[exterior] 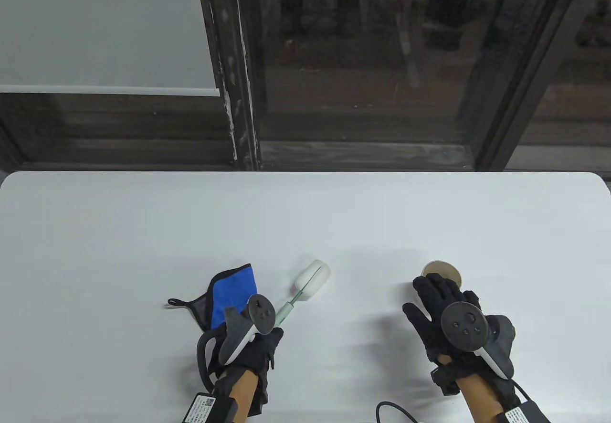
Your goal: Brush the water cup with the cup brush
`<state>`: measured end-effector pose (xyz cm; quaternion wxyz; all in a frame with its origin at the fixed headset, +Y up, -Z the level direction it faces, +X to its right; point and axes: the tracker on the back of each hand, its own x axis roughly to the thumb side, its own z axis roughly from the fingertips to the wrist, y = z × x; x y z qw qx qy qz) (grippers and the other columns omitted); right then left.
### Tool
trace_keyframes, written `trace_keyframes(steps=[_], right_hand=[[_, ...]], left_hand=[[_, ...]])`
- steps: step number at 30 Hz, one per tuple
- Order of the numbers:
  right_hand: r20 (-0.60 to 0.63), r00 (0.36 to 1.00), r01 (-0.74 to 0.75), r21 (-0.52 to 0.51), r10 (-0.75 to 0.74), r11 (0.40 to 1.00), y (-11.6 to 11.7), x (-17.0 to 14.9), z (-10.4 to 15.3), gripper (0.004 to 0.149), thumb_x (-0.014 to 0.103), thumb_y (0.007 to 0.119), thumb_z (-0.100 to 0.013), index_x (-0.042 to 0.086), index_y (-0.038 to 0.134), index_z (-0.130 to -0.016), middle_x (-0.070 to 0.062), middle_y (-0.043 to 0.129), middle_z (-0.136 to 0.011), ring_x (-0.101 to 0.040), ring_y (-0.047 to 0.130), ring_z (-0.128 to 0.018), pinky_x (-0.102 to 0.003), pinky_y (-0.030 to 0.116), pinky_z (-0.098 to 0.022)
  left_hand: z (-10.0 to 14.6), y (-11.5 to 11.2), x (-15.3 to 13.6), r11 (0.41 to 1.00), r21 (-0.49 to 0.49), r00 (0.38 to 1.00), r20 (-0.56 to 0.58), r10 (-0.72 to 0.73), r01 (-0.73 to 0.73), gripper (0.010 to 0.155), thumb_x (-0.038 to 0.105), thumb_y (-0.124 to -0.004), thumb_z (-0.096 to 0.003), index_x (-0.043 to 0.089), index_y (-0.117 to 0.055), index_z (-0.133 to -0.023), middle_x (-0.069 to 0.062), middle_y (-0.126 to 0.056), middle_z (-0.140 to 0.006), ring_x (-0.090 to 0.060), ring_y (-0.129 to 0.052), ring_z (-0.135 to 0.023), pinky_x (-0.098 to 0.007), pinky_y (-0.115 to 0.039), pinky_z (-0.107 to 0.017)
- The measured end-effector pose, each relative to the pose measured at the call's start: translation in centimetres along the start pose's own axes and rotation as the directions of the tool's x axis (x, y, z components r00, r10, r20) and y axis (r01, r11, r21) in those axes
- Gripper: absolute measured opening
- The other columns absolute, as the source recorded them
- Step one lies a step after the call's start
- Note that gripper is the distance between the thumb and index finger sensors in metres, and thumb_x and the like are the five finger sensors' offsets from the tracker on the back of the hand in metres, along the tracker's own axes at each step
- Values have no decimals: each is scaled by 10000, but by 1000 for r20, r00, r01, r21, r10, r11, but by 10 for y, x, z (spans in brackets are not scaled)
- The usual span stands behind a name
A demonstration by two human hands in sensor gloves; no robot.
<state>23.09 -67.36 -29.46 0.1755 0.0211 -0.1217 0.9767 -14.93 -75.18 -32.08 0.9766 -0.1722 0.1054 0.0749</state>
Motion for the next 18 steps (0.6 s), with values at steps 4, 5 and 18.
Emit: trace_keyframes(steps=[4, 5, 18], right_hand=[[2, 1000, 10, 14, -10, 1000, 1, 0, 0, 652, 643, 654, -476, 326, 625, -1045, -44, 661, -1058, -351, 693, -1016, -618, 542, -683], [2, 1000, 11, 16, -11, 1000, 2, 1, 0, 652, 642, 654, -476, 326, 624, -1045, -45, 660, -1059, -351, 696, -1015, -618, 542, -682], [28, 999, 32, 30, -33, 999, 1, 4, 2, 646, 648, 646, -477, 337, 625, -1043, -32, 661, -1061, -339, 694, -1023, -614, 544, -688]], left_hand=[[-5, -8, -1, 993, -16, 990, -74, -119, 118, 721, 619, -810, -418, 367, -586, -1056, -5, -710, -1054, -257, -757, -932, -516, -533, -784], [-6, -9, -1, 993, -8, 990, -80, -120, 120, 703, 607, -816, -423, 369, -603, -1048, -2, -717, -1047, -253, -762, -926, -515, -532, -787], [-4, -8, 2, 985, 50, 982, -94, -161, 167, 577, 534, -767, -455, 312, -680, -980, 23, -838, -948, -206, -933, -792, -484, -716, -715]])
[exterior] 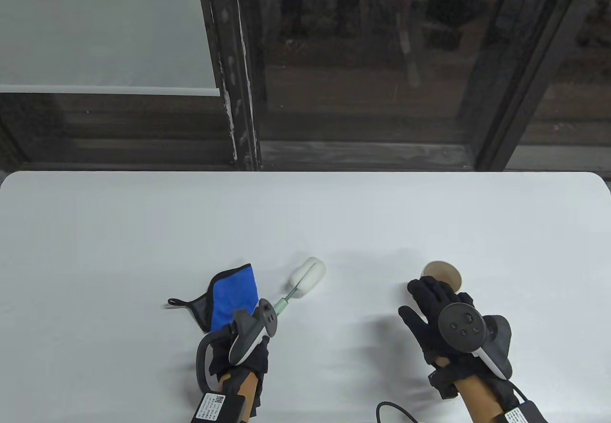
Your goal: Brush the water cup with the cup brush
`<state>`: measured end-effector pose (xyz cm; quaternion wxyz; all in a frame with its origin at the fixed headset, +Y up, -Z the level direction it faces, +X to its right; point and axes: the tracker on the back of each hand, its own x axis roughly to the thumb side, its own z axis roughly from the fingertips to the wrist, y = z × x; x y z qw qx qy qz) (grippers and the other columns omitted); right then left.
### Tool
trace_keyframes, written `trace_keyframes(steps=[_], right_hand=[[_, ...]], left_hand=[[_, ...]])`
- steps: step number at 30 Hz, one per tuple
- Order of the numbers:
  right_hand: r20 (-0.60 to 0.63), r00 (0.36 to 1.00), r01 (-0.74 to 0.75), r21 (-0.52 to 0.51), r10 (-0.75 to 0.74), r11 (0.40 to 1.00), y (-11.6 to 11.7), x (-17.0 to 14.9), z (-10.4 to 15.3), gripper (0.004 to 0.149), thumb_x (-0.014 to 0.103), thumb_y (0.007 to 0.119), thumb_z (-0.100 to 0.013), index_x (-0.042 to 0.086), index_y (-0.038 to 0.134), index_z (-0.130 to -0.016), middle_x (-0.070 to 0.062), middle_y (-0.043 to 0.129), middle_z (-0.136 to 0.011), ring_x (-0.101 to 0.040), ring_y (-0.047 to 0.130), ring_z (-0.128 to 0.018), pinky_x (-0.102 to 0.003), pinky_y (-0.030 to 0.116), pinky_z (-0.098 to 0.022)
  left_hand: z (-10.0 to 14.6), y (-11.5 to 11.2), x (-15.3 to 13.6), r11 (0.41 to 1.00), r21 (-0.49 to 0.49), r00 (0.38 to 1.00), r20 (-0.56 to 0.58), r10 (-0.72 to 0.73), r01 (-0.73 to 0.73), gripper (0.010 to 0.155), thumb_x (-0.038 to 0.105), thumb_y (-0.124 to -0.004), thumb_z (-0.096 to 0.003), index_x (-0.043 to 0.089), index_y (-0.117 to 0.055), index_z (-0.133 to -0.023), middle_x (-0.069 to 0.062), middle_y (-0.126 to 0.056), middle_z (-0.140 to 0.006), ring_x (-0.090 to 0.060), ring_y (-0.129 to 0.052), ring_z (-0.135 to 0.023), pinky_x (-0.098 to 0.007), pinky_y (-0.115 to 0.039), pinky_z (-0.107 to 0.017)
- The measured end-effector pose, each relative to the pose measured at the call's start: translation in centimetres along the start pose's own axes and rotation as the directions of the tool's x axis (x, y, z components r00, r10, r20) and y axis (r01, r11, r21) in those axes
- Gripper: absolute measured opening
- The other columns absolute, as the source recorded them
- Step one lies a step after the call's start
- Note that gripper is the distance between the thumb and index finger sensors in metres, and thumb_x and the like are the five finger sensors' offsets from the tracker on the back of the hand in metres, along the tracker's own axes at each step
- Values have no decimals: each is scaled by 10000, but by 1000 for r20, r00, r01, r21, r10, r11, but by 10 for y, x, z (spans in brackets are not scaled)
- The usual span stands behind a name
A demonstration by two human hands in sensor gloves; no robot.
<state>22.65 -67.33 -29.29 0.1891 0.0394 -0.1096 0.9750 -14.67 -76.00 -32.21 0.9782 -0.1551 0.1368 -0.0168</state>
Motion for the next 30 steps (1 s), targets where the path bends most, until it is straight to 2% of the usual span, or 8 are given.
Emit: trace_keyframes(steps=[3, 5, 10, 16, 22, 24, 26, 30], right_hand=[[10, 999, 38, 0, -38, 999, -3, 1, 1, 643, 647, 646, -478, 337, 632, -1040, -30, 666, -1060, -340, 706, -1018, -610, 555, -688], [17, 999, 43, -6, -43, 999, -5, 1, 1, 645, 648, 645, -479, 335, 629, -1042, -30, 669, -1058, -336, 713, -1016, -609, 558, -689], [8, 997, 75, -22, -75, 997, -10, -5, 0, 642, 647, 646, -478, 335, 633, -1039, -27, 678, -1053, -328, 728, -1010, -600, 576, -687], [-37, 994, 97, -133, -102, 986, -25, -26, -4, 639, 635, 658, -475, 322, 641, -1032, -36, 689, -1040, -329, 748, -993, -598, 592, -675], [-218, 966, 78, -261, -137, 962, -40, -71, -8, 609, 604, 706, -472, 289, 684, -993, -13, 771, -980, -307, 806, -938, -568, 632, -651], [-304, 941, 84, -222, -151, 971, -35, -83, -9, 613, 607, 724, -465, 274, 694, -979, -12, 783, -962, -299, 835, -903, -556, 648, -642], [-389, 905, 130, -141, -175, 982, -23, -91, -11, 632, 610, 750, -453, 257, 696, -973, -24, 783, -949, -299, 853, -872, -553, 657, -636], [-480, 874, 71, -28, -76, 997, -1, -96, -13, 665, 619, 788, -424, 239, 691, -962, -21, 794, -917, -272, 897, -813, -531, 688, -618]], left_hand=[[2, 6, -1, 996, 17, 995, 29, 91, -91, 580, 536, -741, -461, 293, -665, -982, 8, -845, -960, -250, -920, -873, -499, -736, -709], [4, 10, 0, 993, 28, 992, 55, 115, -117, 581, 537, -731, -460, 289, -660, -981, 8, -865, -934, -234, -944, -859, -495, -751, -697], [13, 24, -1, 964, 109, 958, 182, 220, -243, 584, 541, -720, -452, 297, -648, -978, 5, -865, -868, -148, -1024, -646, -458, -793, -642], [27, 39, -3, 906, 143, 879, 339, 334, -399, 585, 552, -744, -447, 290, -685, -967, -4, -906, -791, -103, -1035, -424, -422, -838, -554], [43, 51, 0, 849, 173, 803, 462, 377, -499, 586, 568, -766, -442, 269, -745, -945, 1, -974, -702, -63, -1044, -231, -384, -905, -413], [47, 53, 0, 835, 178, 784, 486, 386, -521, 585, 569, -770, -441, 263, -761, -939, -1, -989, -682, -55, -1041, -182, -375, -921, -357], [50, 55, 1, 830, 188, 776, 507, 376, -525, 585, 577, -771, -441, 263, -774, -934, 4, -1002, -662, -44, -1036, -143, -364, -931, -313], [55, 58, 2, 817, 181, 754, 530, 388, -547, 585, 587, -777, -435, 266, -792, -923, 5, -1019, -630, -39, -1031, -108, -358, -937, -281]])
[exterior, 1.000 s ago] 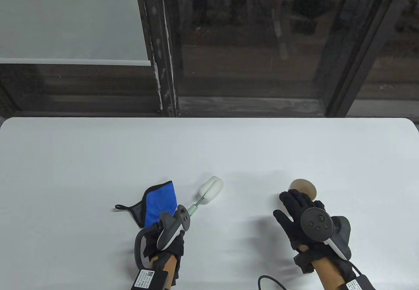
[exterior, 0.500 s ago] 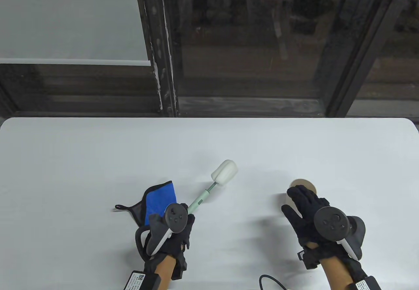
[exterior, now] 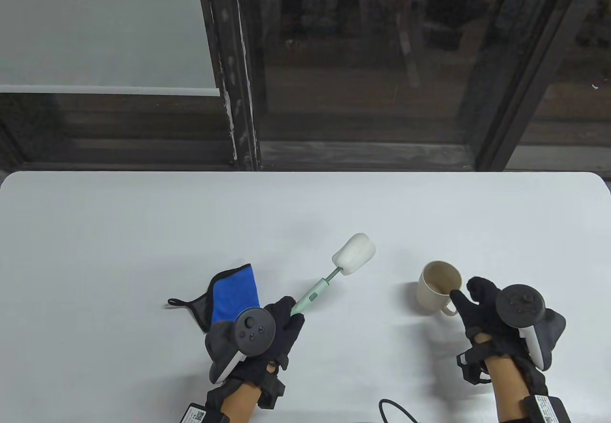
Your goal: Brush the water cup with the cup brush
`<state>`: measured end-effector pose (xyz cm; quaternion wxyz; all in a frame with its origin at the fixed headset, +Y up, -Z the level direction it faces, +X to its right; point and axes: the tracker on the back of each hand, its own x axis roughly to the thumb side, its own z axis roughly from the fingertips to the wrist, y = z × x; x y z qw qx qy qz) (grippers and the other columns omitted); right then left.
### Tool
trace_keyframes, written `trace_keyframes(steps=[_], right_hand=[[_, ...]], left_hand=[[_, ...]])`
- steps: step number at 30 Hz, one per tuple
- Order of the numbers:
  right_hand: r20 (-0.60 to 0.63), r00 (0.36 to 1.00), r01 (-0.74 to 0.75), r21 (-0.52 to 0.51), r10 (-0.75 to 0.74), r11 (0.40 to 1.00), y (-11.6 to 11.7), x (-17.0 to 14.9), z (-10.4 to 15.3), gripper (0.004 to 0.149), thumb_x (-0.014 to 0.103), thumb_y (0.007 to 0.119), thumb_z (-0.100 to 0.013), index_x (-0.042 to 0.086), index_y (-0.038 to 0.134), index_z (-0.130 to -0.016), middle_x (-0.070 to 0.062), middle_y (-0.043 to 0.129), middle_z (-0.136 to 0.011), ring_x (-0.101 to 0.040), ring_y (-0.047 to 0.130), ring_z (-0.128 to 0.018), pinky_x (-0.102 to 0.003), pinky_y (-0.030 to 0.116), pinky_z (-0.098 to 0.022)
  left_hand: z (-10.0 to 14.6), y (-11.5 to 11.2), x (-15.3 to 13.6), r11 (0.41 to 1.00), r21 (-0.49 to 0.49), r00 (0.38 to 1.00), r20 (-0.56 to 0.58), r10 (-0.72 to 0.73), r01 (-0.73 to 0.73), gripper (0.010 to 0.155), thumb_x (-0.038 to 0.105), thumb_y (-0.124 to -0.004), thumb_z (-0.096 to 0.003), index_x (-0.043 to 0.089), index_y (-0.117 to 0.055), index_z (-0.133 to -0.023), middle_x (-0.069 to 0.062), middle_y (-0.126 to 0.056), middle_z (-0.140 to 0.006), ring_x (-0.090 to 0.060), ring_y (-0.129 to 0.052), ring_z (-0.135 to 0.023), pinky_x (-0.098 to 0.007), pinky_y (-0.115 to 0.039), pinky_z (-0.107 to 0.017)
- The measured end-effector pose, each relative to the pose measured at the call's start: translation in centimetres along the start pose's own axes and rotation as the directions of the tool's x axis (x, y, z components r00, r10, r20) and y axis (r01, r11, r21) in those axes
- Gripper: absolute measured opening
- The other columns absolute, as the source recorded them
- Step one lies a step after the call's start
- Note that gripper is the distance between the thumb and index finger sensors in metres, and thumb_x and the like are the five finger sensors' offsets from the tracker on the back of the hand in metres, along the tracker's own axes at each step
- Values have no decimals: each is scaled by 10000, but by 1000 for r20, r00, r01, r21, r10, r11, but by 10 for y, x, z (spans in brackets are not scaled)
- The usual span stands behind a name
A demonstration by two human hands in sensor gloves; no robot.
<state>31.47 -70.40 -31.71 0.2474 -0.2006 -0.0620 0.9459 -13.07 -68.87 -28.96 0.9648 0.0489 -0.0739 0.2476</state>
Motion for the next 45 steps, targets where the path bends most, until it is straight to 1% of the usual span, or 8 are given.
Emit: trace_keyframes(steps=[5, 10, 15, 18, 25, 32, 37, 45], right_hand=[[-95, 995, -7, 93, 16, 996, 23, -11, -4, 685, 623, 803, -418, 255, 652, -976, 0, 768, -934, -239, 893, -826, -513, 695, -628], [-100, 995, 22, 123, -10, 992, 31, -15, -6, 502, 549, 761, -469, 333, 702, -919, 66, 805, -903, -174, 932, -795, -458, 725, -631], [-96, 992, 98, 191, -81, 977, 32, -16, -7, 490, 544, 754, -486, 305, 677, -907, 56, 765, -932, -191, 905, -828, -464, 718, -640], [-35, 998, 52, 163, -47, 985, 29, -13, -7, 494, 585, 751, -484, 315, 661, -888, 79, 758, -930, -178, 905, -835, -455, 732, -637], [47, 992, 111, 77, -115, 991, 13, 0, 1, 424, 531, 815, -469, 348, 685, -829, 102, 773, -903, -167, 934, -802, -451, 747, -625], [214, 967, 140, 2, -137, 990, -6, 26, 20, 414, 518, 862, -450, 373, 717, -810, 66, 667, -1011, -171, 901, -852, -452, 728, -647], [394, 919, 36, -125, 16, 992, -13, 49, 39, 404, 506, 905, -434, 376, 749, -783, 74, 665, -1023, -156, 901, -863, -445, 728, -653], [432, 893, -56, -166, 124, 985, -8, 56, 44, 391, 490, 926, -424, 381, 773, -767, 83, 667, -1033, -180, 898, -880, -454, 728, -653]], left_hand=[[2, 2, 2, 999, -8, 999, 17, 39, -39, 623, 594, -794, -421, 299, -744, -967, 12, -1012, -642, -45, -1029, -119, -364, -931, -294], [3, 2, 5, 999, -18, 998, 49, 28, -27, 610, 579, -811, -412, 343, -742, -971, 20, -1013, -646, -54, -1030, -137, -372, -926, -316], [4, 6, 3, 995, -16, 992, 71, 104, -103, 587, 536, -787, -429, 311, -738, -969, 41, -1004, -719, -100, -1080, -360, -404, -886, -460], [4, 7, 1, 991, -14, 989, 70, 130, -130, 581, 528, -781, -433, 300, -743, -966, 35, -1004, -744, -133, -1088, -448, -421, -867, -504], [4, 9, 2, 993, -10, 989, 92, 117, -116, 582, 525, -787, -434, 293, -746, -966, 23, -1004, -725, -125, -1079, -422, -418, -867, -498], [6, 14, 4, 994, 1, 986, 128, 105, -106, 587, 544, -871, -411, 363, -774, -961, 16, -1033, -672, -80, -1059, -215, -390, -914, -372], [8, 13, 17, 998, -14, 983, 176, -58, 61, 578, 543, -882, -404, 382, -786, -950, 31, -1034, -688, -90, -1062, -228, -391, -909, -371], [9, 11, 19, 994, -24, 975, 200, -98, 105, 561, 523, -887, -409, 372, -802, -943, 17, -1034, -684, -114, -1074, -318, -404, -889, -436]])
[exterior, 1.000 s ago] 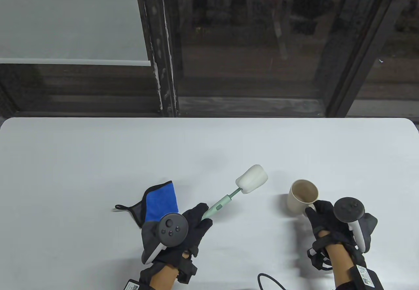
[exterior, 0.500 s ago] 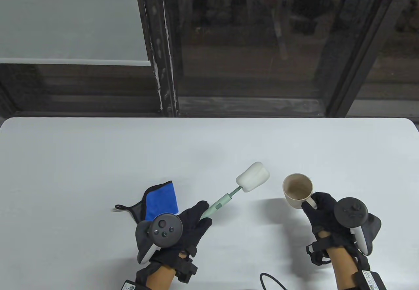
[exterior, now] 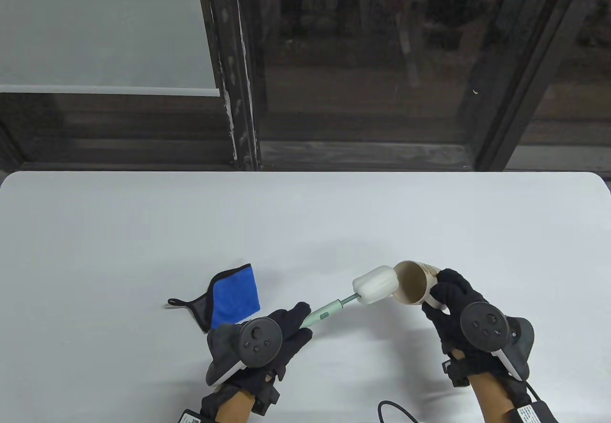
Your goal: Brush the water cup with the cup brush
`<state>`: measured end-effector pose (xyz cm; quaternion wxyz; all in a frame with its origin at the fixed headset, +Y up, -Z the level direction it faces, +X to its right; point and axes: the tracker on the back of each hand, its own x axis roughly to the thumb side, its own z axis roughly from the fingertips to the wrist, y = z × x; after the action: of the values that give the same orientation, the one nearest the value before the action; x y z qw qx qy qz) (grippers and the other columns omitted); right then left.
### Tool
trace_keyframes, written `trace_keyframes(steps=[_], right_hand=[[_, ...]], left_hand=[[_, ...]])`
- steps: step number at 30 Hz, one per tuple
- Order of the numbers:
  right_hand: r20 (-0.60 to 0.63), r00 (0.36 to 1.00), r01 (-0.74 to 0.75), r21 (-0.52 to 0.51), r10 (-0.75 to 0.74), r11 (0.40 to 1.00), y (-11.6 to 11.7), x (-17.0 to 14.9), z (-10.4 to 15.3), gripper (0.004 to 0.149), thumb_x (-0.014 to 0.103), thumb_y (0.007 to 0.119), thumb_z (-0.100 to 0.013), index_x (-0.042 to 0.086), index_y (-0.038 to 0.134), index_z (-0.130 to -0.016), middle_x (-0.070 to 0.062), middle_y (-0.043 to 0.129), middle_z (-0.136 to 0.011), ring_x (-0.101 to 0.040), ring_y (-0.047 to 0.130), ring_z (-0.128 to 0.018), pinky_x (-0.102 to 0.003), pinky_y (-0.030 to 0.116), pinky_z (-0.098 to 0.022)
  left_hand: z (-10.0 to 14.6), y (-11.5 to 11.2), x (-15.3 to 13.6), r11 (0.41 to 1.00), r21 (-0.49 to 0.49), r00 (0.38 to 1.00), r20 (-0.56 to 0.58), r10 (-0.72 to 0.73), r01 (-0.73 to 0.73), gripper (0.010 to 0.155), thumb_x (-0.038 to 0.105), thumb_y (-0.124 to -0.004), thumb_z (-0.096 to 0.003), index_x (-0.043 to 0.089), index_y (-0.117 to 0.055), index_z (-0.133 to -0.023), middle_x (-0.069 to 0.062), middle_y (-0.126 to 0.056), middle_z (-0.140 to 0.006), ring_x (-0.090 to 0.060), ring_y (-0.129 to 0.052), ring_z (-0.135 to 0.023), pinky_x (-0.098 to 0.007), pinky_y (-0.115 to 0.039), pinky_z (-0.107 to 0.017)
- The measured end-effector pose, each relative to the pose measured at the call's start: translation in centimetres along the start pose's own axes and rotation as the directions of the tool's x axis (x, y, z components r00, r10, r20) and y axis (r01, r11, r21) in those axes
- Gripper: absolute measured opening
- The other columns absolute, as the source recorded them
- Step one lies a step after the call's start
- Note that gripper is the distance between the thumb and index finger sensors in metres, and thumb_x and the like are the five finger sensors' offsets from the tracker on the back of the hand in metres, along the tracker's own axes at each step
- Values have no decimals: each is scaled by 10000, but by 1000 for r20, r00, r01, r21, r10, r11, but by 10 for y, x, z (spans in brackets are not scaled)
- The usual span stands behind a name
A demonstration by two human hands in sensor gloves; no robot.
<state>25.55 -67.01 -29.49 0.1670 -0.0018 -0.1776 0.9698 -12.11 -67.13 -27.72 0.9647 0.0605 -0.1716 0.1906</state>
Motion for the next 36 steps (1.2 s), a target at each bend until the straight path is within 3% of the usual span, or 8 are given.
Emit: trace_keyframes(steps=[10, 16, 19, 23, 25, 30, 33, 36], right_hand=[[88, 982, -173, 30, 169, 985, 11, 21, 4, 387, 492, 932, -415, 391, 785, -758, 96, 680, -1035, -207, 880, -906, -471, 722, -656], [170, 976, -150, 77, 136, 986, 18, 39, 9, 382, 513, 921, -419, 396, 784, -755, 103, 688, -1034, -202, 895, -904, -468, 723, -664], [217, 963, -172, 46, 158, 984, 16, 49, 13, 393, 504, 928, -423, 383, 788, -770, 69, 731, -1008, -186, 928, -862, -457, 727, -662], [280, 935, -221, -16, 217, 975, 16, 60, 19, 394, 492, 956, -404, 382, 814, -755, 89, 765, -977, -111, 962, -779, -433, 741, -644], [297, 924, -252, 0, 241, 968, 20, 65, 21, 400, 495, 961, -397, 386, 819, -754, 92, 781, -966, -87, 974, -758, -424, 745, -642], [338, 911, -268, 52, 236, 962, 30, 74, 23, 396, 502, 955, -397, 399, 816, -754, 98, 783, -965, -56, 978, -723, -404, 739, -650], [432, 871, -267, 17, 234, 964, 29, 84, 27, 388, 505, 954, -392, 409, 820, -744, 116, 784, -957, -43, 973, -728, -392, 737, -656], [467, 864, -224, 22, 189, 974, 27, 97, 34, 392, 487, 965, -391, 386, 830, -745, 102, 791, -954, -55, 971, -721, -406, 725, -659]], left_hand=[[2, -4, 18, 996, 40, 993, 89, -77, 74, 544, 527, -885, -411, 387, -819, -932, 21, -1038, -682, -111, -1069, -307, -408, -887, -436], [-3, -14, 18, 986, -21, 986, 11, -164, 164, 531, 525, -852, -433, 396, -808, -946, 43, -1020, -752, -127, -1088, -424, -418, -884, -478], [-5, -15, 19, 976, -65, 978, -16, -210, 209, 512, 537, -836, -446, 481, -758, -950, 79, -963, -911, -120, -1071, -331, -357, -903, -293], [-5, -22, 30, 982, -66, 984, 15, -178, 179, 466, 578, -858, -436, 495, -794, -890, 7, -1075, -581, -75, -1020, -87, -276, -872, -63], [-6, -25, 33, 973, -135, 982, 47, -182, 187, 481, 601, -867, -423, 492, -793, -885, 7, -1088, -505, -63, -1014, -60, -271, -874, -56], [0, -11, 34, 980, -33, 974, 123, -190, 195, 480, 580, -906, -400, 476, -837, -863, -3, -1101, -462, -69, -1003, -51, -280, -873, -75], [1, -3, 14, 991, -12, 991, -22, -133, 133, 455, 586, -889, -394, 508, -867, -843, 18, -1105, -487, -64, -998, -72, -287, -873, -99], [-5, -11, -12, 984, -170, 985, -151, -80, 54, 463, 627, -832, -399, 551, -826, -855, 39, -1090, -473, -64, -978, -65, -308, -875, -126]])
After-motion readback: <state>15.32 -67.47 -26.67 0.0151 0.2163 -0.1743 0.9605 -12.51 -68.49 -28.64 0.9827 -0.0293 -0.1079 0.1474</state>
